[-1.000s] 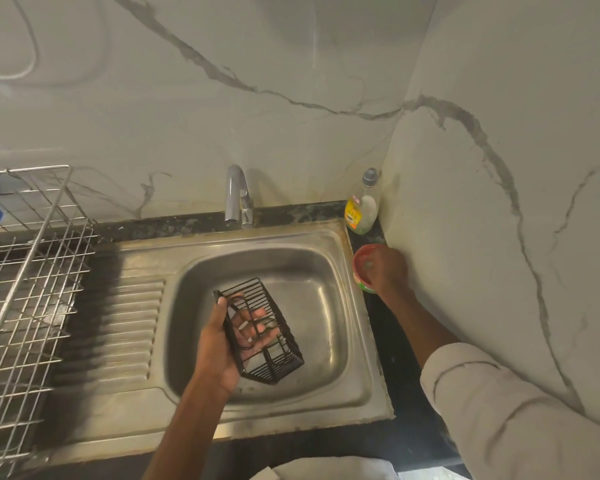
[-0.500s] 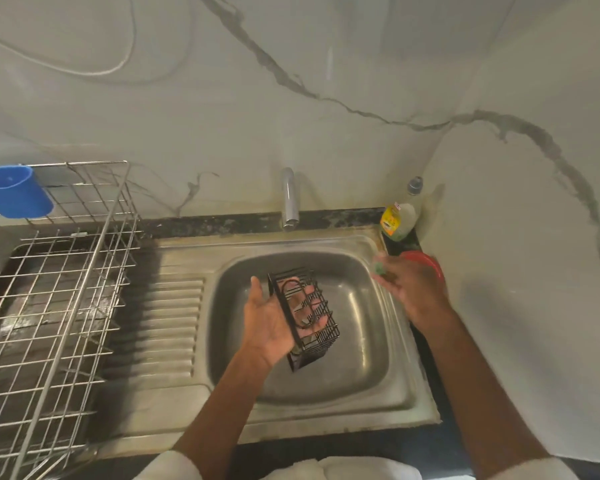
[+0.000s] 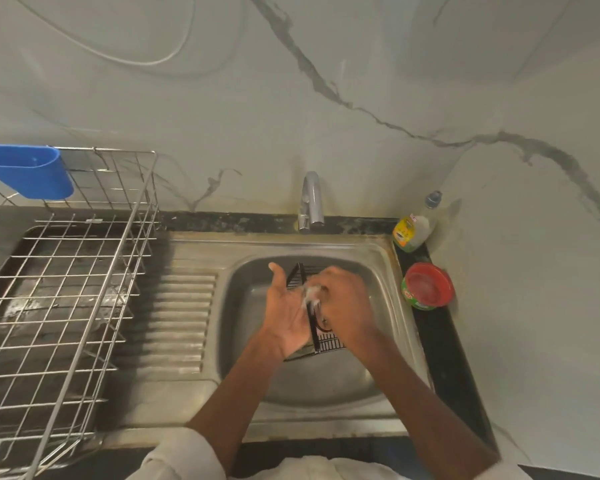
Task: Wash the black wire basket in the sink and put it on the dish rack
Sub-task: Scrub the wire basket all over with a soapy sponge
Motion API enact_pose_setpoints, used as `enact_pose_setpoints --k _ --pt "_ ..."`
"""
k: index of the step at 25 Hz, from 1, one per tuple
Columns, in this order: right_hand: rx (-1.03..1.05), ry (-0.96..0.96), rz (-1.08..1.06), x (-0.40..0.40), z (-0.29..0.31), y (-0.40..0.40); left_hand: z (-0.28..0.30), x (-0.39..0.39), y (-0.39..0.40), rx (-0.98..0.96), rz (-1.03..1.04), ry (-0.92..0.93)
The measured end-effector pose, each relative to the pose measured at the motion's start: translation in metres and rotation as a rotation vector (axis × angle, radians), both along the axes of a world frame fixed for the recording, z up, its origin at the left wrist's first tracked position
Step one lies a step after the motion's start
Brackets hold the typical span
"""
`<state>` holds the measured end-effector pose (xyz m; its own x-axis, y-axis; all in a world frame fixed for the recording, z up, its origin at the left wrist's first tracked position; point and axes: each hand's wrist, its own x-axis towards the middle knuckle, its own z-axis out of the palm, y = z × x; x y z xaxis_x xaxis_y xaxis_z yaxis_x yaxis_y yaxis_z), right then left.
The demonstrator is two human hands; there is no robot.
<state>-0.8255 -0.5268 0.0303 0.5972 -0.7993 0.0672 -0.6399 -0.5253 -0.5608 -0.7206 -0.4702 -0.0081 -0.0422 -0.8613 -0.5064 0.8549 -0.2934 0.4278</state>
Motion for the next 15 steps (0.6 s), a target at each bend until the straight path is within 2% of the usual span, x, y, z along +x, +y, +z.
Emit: enact_pose_setpoints --k 4,8,11,15 --pt "-0.011 0.023 0.005 0.0 -0.005 0.011 -0.005 0.005 0.0 -0.02 0.026 -0.002" --pt "-0.01 -0.046 -0.093 0.009 0.001 0.001 -0.005 0.0 0.0 0.01 0.043 0.027" --pt "-0.023 -0.065 -0.167 0.022 0.01 -0.012 -0.002 -0.003 0.0 -0.01 0.01 -0.052" --pt "-0.049 -0.096 -0.129 0.017 0.006 -0.008 -0.005 0.002 -0.001 0.006 0.04 -0.046"
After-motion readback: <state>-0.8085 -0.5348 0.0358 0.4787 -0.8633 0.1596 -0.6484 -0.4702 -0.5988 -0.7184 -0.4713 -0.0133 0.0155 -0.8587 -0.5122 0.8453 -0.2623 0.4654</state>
